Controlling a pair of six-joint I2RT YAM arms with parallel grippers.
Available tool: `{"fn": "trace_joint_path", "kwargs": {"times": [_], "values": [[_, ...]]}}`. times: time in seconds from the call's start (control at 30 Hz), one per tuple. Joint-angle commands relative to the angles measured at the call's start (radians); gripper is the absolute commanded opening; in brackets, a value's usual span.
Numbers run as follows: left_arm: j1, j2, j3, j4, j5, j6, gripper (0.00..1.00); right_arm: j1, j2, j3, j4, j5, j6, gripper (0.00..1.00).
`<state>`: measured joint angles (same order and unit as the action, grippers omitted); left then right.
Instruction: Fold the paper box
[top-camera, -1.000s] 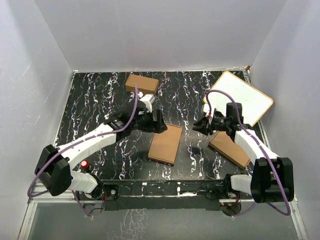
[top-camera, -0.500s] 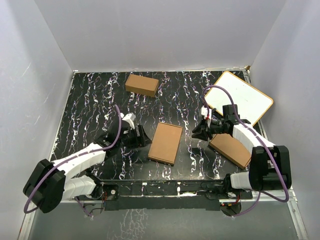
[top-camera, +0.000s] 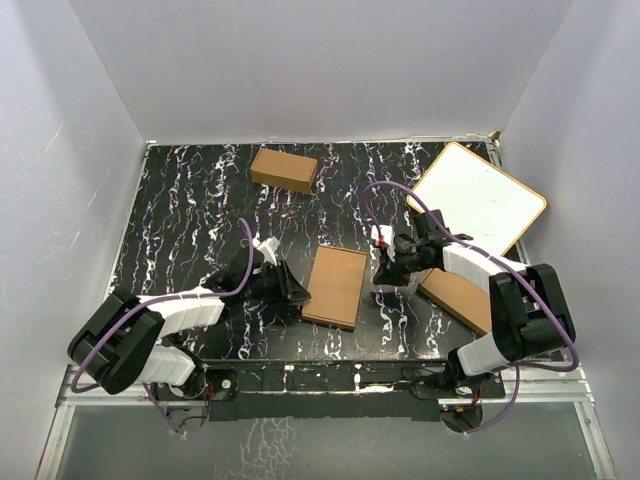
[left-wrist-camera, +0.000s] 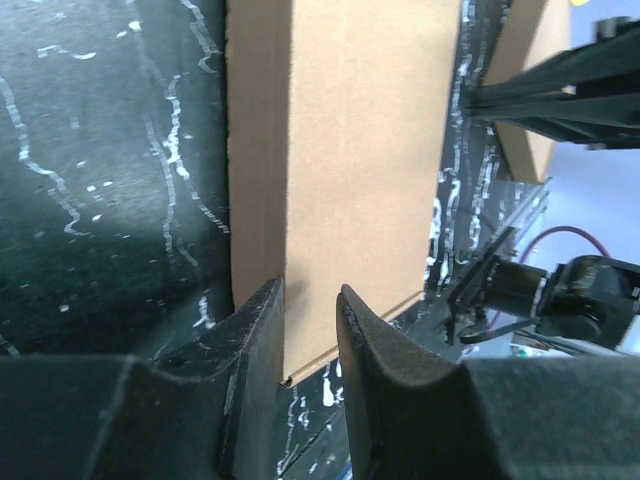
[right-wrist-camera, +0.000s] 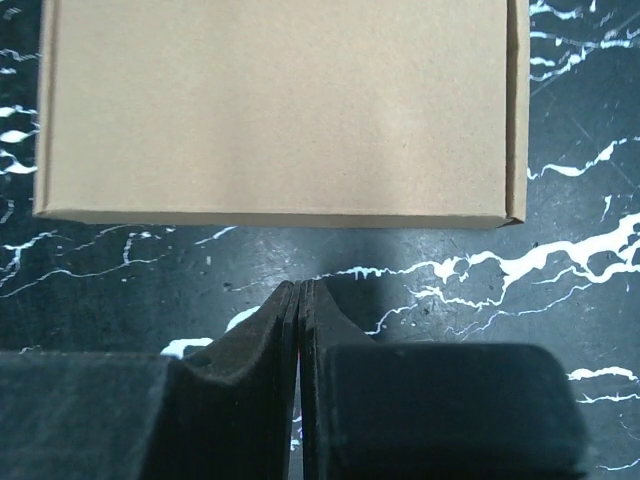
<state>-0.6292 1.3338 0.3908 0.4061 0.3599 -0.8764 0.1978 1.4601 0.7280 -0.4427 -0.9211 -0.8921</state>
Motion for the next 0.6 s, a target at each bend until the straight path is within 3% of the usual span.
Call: {"fn": "trace_joint_path", "kwargs": {"times": [0.0, 0.3, 0.47, 0.57], "values": [[-0.006, 0.016, -0.007, 0.132, 0.091, -0.041, 0.26, 0.049, 0.027, 0.045, 0.119, 0.106, 0.073, 0.09], [-0.07, 0.155, 0.049, 0.23, 0.137, -0.068, 0.28, 0.13, 0.107, 0.135, 0.176, 0.273, 0.192, 0.12], [-0.072, 0.13, 0.062, 0.227, 0.121, -0.061, 0.3, 0.125, 0.07, 0.122, 0.175, 0.295, 0.187, 0.14], [-0.072, 0.059, 0.08, 0.145, 0.085, -0.027, 0.32, 0.095, 0.039, 0.131, 0.149, 0.299, 0.176, 0.15]]}}
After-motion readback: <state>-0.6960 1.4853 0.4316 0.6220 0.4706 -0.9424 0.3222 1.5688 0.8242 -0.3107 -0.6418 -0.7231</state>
